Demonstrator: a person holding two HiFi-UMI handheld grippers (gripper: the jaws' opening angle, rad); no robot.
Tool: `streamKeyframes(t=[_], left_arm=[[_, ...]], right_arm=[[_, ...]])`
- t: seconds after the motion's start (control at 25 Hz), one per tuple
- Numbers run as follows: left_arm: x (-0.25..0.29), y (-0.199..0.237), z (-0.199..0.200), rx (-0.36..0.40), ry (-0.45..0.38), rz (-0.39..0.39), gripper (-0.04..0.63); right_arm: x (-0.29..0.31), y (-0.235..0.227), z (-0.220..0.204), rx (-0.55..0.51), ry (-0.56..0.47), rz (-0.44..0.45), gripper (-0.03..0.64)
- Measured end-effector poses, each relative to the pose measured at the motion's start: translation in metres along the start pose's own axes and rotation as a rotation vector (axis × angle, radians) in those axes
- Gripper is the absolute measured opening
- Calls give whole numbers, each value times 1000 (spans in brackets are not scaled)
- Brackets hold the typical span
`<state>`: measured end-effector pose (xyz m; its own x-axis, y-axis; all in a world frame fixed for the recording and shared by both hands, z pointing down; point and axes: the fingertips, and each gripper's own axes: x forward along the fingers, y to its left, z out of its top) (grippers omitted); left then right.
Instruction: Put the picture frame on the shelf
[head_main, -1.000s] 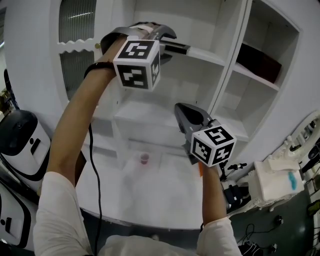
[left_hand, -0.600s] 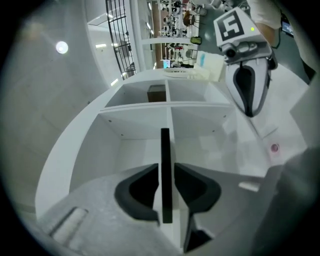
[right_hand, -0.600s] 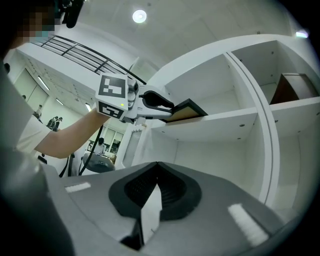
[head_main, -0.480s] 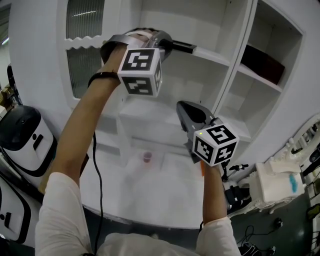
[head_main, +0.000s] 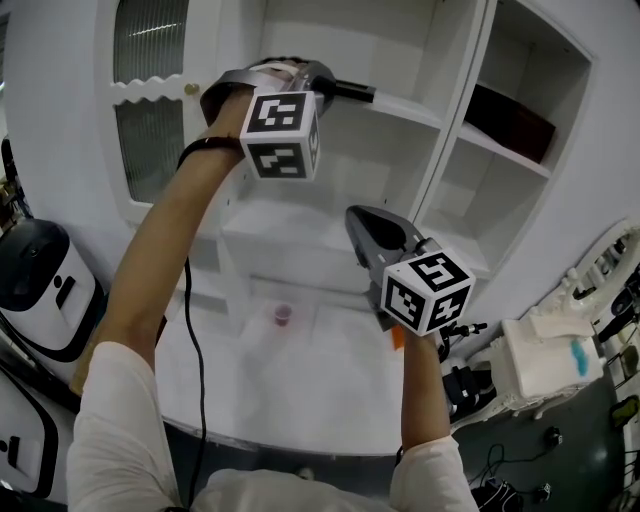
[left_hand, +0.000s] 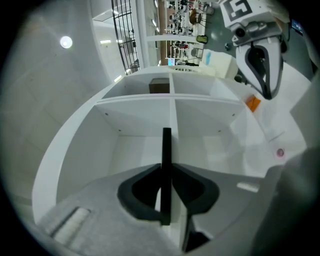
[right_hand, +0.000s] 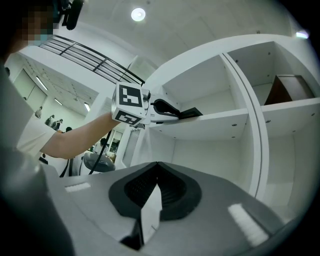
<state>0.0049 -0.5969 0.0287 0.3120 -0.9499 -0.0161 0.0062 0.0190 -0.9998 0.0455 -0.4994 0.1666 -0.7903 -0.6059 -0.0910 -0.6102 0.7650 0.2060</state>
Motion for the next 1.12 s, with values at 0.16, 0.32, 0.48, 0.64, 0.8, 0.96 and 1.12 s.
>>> streamKeyframes(t=[0.16, 0.32, 0.48, 0.64, 0.8, 0.96, 1.12], left_arm=[[7, -8, 7, -38, -15, -78, 135], [13, -19, 13, -65, -6, -119, 238], [23, -24, 10, -12, 45, -109, 262], [31, -26, 7, -5, 64, -114, 279], [34, -28, 6, -23, 68, -113, 301], [28, -26, 14, -44, 29, -93, 308], [13, -33, 22, -25, -23, -79, 328]], right_arm=[[-1, 4, 3, 19, -15, 26, 6], [-1, 9, 3, 17, -17, 42, 6], [0, 9, 1, 23, -15, 45, 6], [-1, 9, -2, 22, -7, 40, 6], [-3, 6, -7, 16, 9, 19, 6], [-3, 7, -15, 17, 34, 7, 6], [-5, 7, -20, 27, 44, -5, 6]])
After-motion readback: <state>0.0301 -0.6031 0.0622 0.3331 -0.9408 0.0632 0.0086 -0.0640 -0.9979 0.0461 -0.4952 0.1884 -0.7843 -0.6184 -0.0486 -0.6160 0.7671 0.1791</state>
